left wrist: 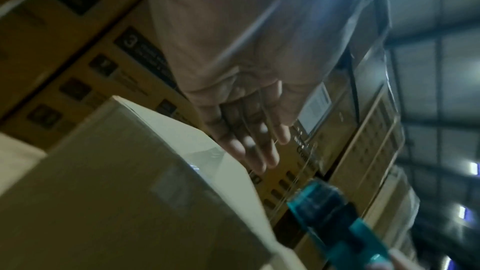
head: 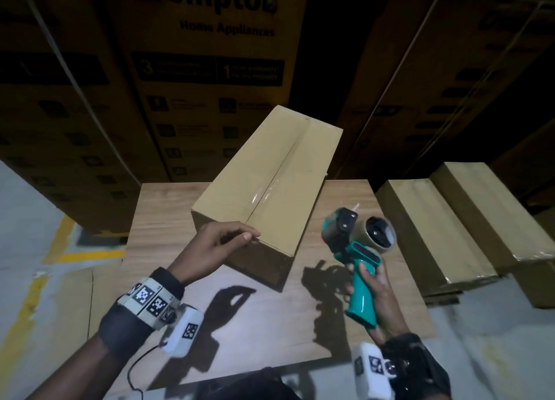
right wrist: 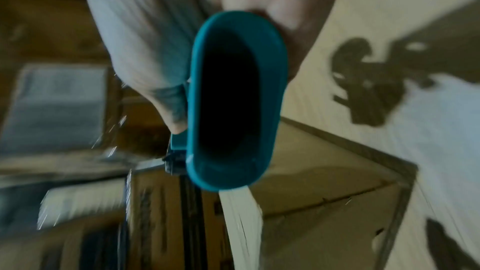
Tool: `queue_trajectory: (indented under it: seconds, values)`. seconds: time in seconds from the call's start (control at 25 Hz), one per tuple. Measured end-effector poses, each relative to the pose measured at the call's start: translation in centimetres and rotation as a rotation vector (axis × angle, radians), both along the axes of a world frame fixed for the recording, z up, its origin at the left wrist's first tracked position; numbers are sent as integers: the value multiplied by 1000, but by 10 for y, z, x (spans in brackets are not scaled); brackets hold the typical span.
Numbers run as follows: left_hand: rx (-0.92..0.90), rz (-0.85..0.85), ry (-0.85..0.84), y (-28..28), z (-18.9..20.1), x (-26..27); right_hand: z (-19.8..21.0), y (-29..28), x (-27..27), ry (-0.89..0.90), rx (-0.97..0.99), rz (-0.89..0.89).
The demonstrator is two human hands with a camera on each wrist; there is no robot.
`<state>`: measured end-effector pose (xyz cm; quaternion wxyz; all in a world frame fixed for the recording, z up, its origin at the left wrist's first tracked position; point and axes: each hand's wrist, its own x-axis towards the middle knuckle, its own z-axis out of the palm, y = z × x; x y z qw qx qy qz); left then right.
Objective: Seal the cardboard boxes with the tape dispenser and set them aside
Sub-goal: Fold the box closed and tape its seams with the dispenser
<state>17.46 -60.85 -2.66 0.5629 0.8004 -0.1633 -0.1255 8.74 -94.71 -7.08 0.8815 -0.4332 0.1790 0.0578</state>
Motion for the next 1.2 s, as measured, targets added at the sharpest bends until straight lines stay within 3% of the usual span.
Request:
queue_trajectory:
  seconds: [0.16,0.32,0.4,0.6,0.76,1.0,1.2]
  values:
    - [-325,20,496,-11,25,11,34,42,-2,-434,-720,113]
    - [-548,85,704,-9,31,9,27,62,4,-748,-1297,223]
    - [-597,129,748,-6,26,2,23,68,6,-807,-1454,230]
    - [-805,196,919,-2,-2,-16,22,80,11,-816,-1438,232]
    - [-947,489,992,-11,-21,-18,23,94,16,-888,-1404,232]
    - [-628,680,822,0,-29,-8,17,104,16,-924,-1401,284]
    - [-625,762,706,45,-31,2,20,97,25,-897,-1336,290]
